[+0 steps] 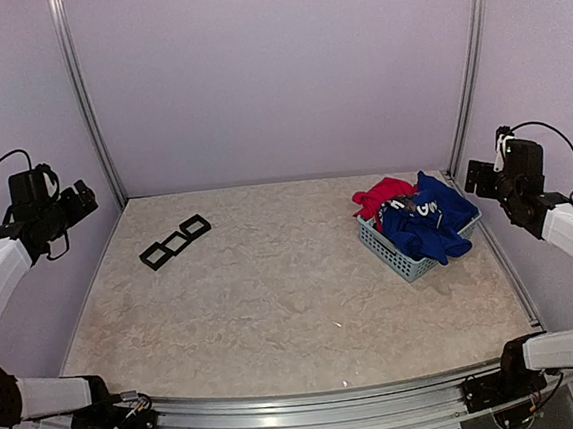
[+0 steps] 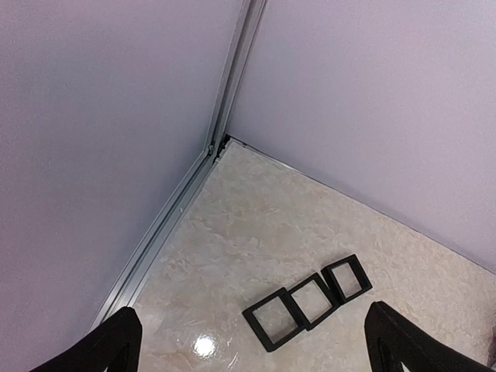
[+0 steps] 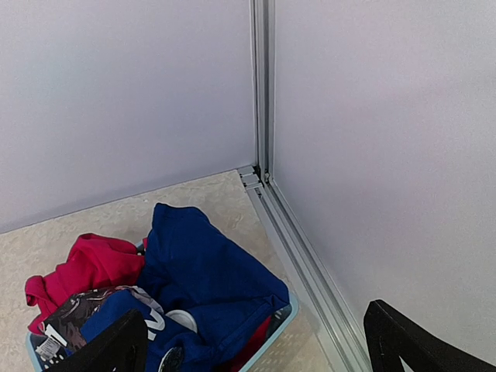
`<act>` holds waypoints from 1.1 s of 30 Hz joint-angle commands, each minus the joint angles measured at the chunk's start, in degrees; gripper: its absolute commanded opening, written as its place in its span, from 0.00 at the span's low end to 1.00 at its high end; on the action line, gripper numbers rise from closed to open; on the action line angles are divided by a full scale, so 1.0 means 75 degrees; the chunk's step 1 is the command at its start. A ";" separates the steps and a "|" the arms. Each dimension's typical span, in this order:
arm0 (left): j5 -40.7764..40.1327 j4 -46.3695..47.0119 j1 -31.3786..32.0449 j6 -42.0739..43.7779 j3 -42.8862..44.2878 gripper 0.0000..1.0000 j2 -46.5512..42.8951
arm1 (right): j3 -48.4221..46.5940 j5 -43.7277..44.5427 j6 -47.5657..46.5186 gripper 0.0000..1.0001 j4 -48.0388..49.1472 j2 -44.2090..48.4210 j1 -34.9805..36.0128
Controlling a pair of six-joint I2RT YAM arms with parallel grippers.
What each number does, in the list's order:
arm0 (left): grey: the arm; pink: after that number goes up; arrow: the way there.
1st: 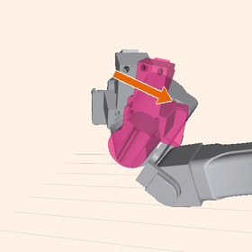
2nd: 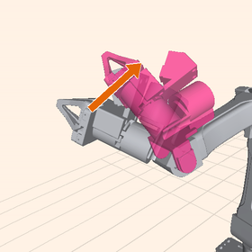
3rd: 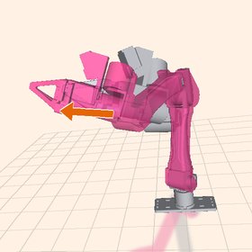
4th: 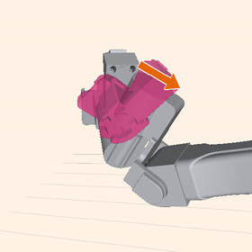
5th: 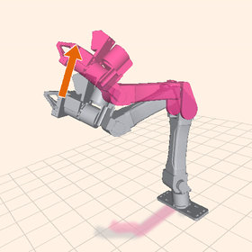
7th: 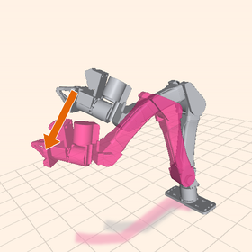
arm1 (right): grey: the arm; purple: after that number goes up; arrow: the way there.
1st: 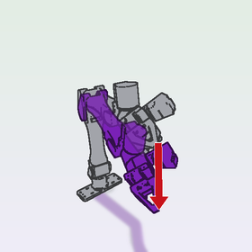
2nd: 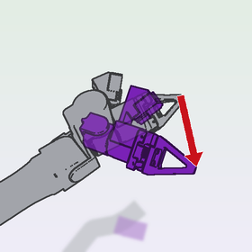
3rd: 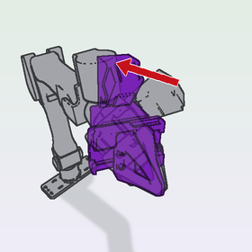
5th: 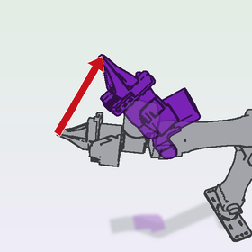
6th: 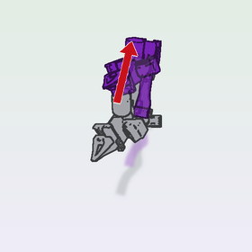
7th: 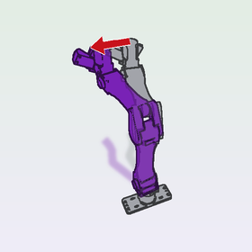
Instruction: Remove the brooch from the garment
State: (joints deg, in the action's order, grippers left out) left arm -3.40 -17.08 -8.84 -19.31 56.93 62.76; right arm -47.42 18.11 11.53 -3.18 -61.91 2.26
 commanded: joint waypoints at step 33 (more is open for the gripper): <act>-0.0311 -0.1050 0.3091 -0.1785 0.0494 0.99 0.0880 | -0.2870 -0.1978 0.1041 1.00 -0.2234 -0.4306 0.0888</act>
State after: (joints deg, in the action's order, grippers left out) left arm -5.80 -25.32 14.00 -31.55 60.86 69.38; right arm -67.48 4.95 17.10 -21.56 -92.53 10.72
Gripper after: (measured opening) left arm 0.988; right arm 0.996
